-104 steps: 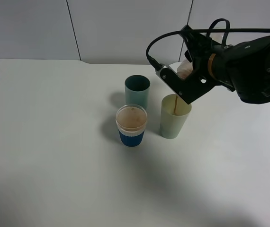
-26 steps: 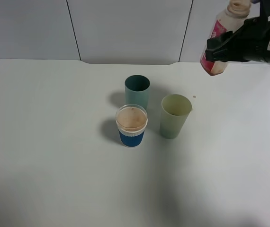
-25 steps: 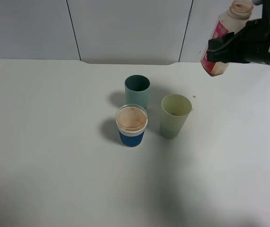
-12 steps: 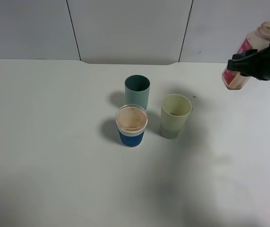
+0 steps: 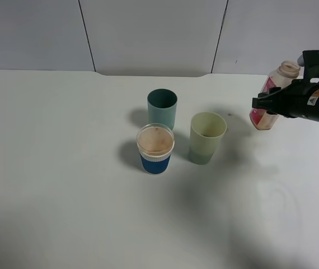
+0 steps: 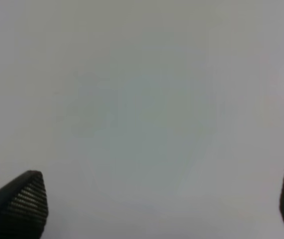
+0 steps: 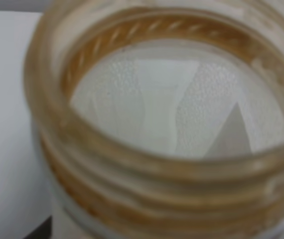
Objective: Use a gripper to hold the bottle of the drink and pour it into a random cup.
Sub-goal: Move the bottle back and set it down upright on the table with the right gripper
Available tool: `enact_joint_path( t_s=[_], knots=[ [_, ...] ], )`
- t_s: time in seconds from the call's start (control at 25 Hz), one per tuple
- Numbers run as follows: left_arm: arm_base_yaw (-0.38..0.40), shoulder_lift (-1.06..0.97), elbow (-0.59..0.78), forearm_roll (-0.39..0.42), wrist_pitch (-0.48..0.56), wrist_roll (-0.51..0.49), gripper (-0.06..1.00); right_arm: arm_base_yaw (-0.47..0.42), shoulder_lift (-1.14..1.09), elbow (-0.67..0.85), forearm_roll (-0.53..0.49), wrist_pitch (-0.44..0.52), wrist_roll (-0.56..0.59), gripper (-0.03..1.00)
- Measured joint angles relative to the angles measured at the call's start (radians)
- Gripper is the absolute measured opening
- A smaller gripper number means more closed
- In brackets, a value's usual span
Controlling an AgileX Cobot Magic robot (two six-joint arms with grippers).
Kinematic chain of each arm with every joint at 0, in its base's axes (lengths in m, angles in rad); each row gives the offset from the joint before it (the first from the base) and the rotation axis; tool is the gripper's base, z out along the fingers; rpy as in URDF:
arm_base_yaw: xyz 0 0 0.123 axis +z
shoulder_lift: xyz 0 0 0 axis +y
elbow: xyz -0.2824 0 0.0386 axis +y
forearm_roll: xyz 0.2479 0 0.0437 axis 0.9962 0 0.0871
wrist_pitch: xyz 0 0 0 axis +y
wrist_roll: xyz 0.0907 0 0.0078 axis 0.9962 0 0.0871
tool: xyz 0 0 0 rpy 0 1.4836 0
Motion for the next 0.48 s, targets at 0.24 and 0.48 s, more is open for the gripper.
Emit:
enact_joint_path(
  t_s=[0.24, 0.48],
  knots=[
    [0.0, 0.0, 0.0, 0.0, 0.0, 0.0, 0.93, 0.0, 0.083, -0.001, 0.033, -0.055, -0.096, 0.39],
    [0.0, 0.0, 0.0, 0.0, 0.0, 0.0, 0.93, 0.0, 0.097, -0.001, 0.045, -0.063, -0.102, 0.39]
  ],
)
